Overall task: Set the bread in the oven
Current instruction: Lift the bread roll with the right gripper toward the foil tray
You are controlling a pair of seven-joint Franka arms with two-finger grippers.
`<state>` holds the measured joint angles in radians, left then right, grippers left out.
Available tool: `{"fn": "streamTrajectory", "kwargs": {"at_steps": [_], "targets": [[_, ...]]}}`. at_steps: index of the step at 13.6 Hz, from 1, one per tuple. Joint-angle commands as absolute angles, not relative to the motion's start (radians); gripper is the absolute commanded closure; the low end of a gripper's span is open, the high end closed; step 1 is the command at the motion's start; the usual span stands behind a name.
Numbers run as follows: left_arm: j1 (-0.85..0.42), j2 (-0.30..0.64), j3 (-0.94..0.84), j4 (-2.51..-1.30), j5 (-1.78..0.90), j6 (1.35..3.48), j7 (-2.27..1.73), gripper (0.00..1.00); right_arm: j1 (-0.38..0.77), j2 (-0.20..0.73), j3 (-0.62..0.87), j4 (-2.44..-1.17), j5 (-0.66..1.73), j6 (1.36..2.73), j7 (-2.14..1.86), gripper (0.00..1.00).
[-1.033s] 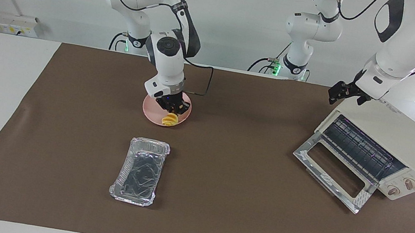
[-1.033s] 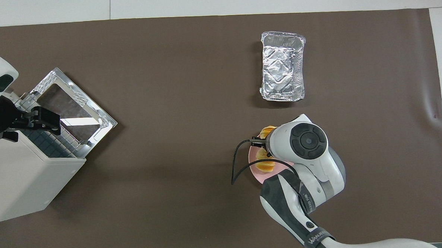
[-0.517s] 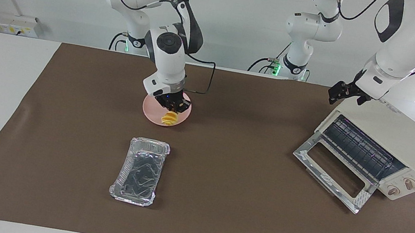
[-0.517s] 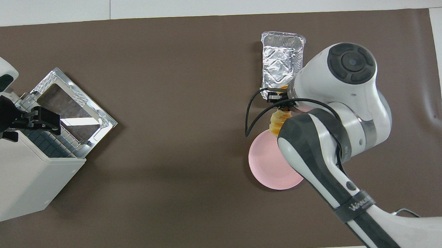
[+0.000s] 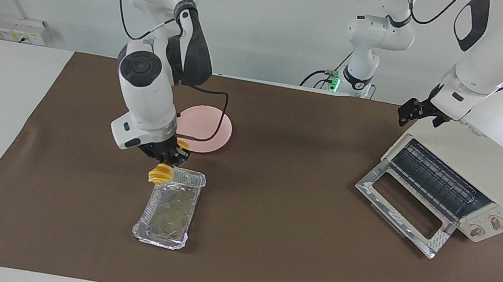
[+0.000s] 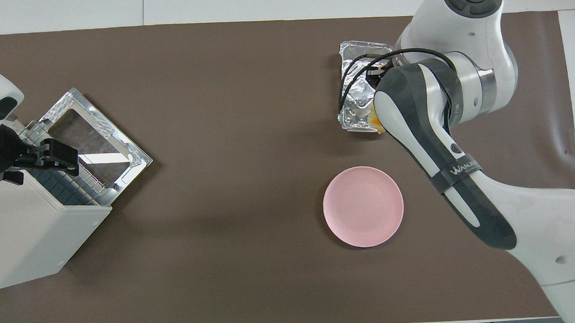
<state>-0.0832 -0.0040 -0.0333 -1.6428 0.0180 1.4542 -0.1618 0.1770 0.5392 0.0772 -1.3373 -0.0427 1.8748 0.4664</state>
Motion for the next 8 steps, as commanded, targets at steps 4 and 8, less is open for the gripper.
{"fn": "streamTrajectory", "kwargs": {"at_steps": [4,8], "targets": [[-0.072,-0.021,-0.035,-1.652,0.003,1.448,-0.163,0.0,0.17,0.802,0.086,-1.013,-0.06,1.836,0.443,1.0],[-0.072,-0.021,-0.035,-1.652,0.003,1.447,-0.163,0.0,0.173,0.885,0.087,-0.965,-0.055,1.884,0.449,1.0]]}}
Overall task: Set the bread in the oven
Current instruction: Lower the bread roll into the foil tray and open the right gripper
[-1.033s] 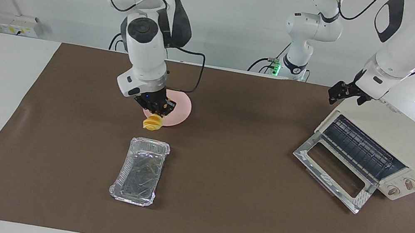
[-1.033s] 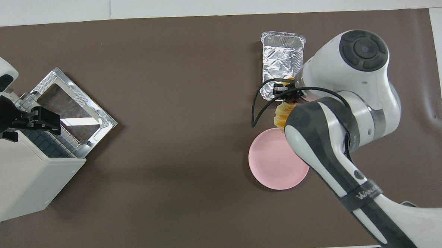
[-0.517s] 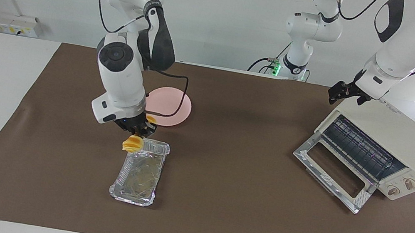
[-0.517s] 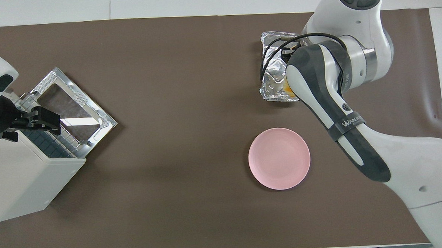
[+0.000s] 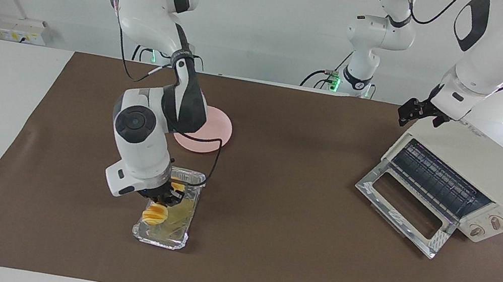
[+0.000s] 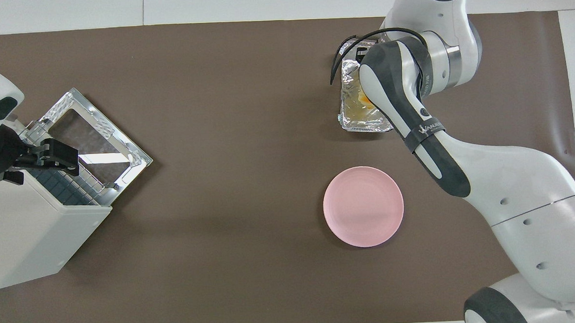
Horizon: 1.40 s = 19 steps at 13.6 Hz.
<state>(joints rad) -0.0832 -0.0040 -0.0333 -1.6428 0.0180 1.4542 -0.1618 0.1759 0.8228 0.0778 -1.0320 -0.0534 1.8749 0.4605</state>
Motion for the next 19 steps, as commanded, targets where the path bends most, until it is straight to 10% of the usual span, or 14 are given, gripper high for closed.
{"fn": "streamTrajectory", "kwargs": {"at_steps": [1,5,6,7,19], "targets": [[-0.072,-0.021,-0.037,-1.652,0.003,1.447,-0.163,0.0,0.173,0.896,0.089,-0.965,-0.055,1.896,0.452,1.0],[-0.072,-0.021,-0.037,-1.652,0.003,1.447,-0.163,0.0,0.181,0.894,0.091,-1.0,-0.052,1.947,0.477,1.0],[-0.072,-0.021,-0.037,-1.654,0.003,1.448,-0.163,0.0,0.181,0.891,0.091,-1.003,-0.055,1.945,0.476,0.73],[-0.072,-0.021,-0.035,-1.652,0.003,1.448,-0.163,0.0,0.181,0.89,0.091,-1.003,-0.055,1.945,0.476,0.01],[-0.072,-0.021,-0.035,-1.652,0.003,1.448,-0.163,0.0,0.103,0.81,0.084,-1.008,-0.064,1.854,0.3,0.0]]}}
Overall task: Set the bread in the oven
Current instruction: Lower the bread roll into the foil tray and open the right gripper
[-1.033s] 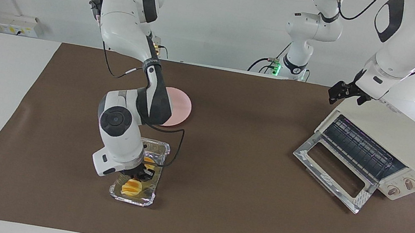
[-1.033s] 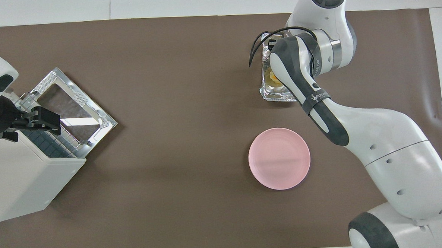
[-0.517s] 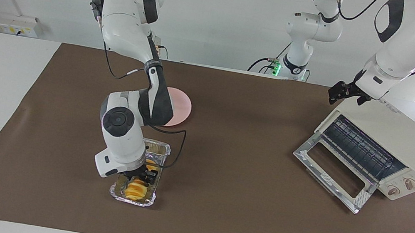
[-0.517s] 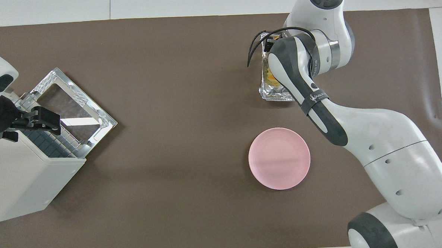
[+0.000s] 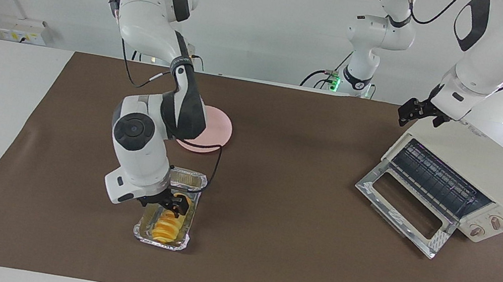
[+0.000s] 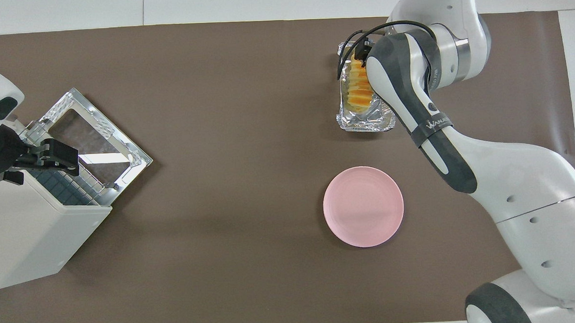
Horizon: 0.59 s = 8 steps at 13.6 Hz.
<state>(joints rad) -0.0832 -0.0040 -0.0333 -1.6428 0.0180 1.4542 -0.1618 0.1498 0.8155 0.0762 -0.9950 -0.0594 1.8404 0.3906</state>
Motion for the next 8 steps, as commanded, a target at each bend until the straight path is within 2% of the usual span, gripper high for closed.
{"fn": "streamTrajectory", "kwargs": {"at_steps": [1,3,6,8], "targets": [[-0.072,-0.021,-0.035,-1.652,0.003,1.447,-0.163,0.0,0.094,0.81,0.084,-1.032,-0.066,1.871,0.278,0.0],[-0.072,-0.021,-0.035,-1.652,0.003,1.448,-0.163,0.0,0.094,0.784,0.083,-1.102,-0.067,1.92,0.273,0.0],[-0.072,-0.021,-0.037,-1.652,0.003,1.448,-0.163,0.0,0.095,0.724,0.077,-1.285,-0.074,2.077,0.275,0.0],[-0.072,-0.021,-0.037,-1.652,0.003,1.448,-0.163,0.0,0.095,0.71,0.077,-1.327,-0.075,2.112,0.273,0.0]]}}
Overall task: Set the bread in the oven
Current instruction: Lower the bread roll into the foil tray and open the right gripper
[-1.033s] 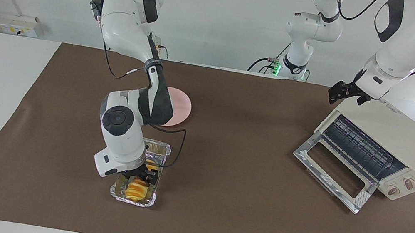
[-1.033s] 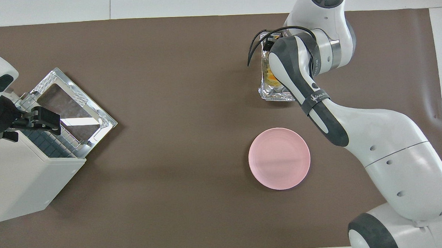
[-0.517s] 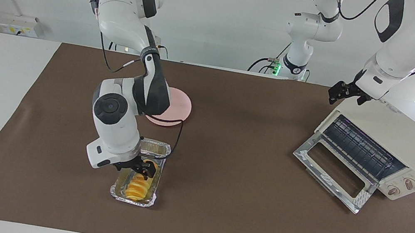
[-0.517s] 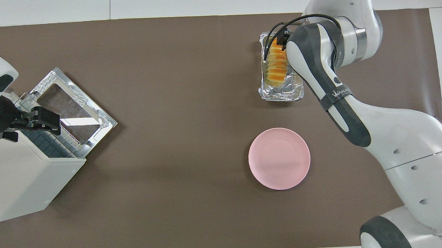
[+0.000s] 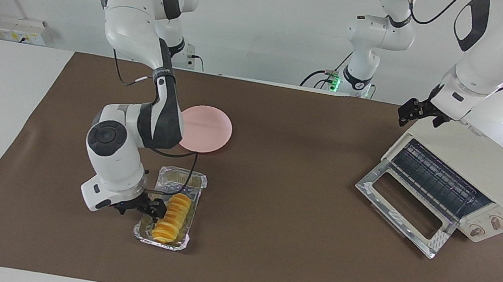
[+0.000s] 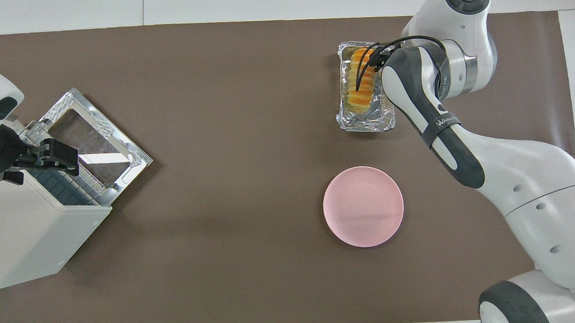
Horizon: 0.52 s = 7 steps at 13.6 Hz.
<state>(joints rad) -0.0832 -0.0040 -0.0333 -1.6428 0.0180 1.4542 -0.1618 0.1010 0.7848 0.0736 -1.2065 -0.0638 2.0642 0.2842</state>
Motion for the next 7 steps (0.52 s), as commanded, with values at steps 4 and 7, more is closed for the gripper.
{"fn": "streamTrajectory", "kwargs": {"at_steps": [4,7], "targets": [[-0.072,-0.021,-0.035,-1.652,0.003,1.447,-0.163,0.0,0.097,0.707,0.077,-1.338,-0.074,2.114,0.275,1.0],[-0.072,-0.021,-0.037,-1.652,0.003,1.447,-0.163,0.0,0.106,0.709,0.078,-1.333,-0.072,2.114,0.284,1.0]]}}
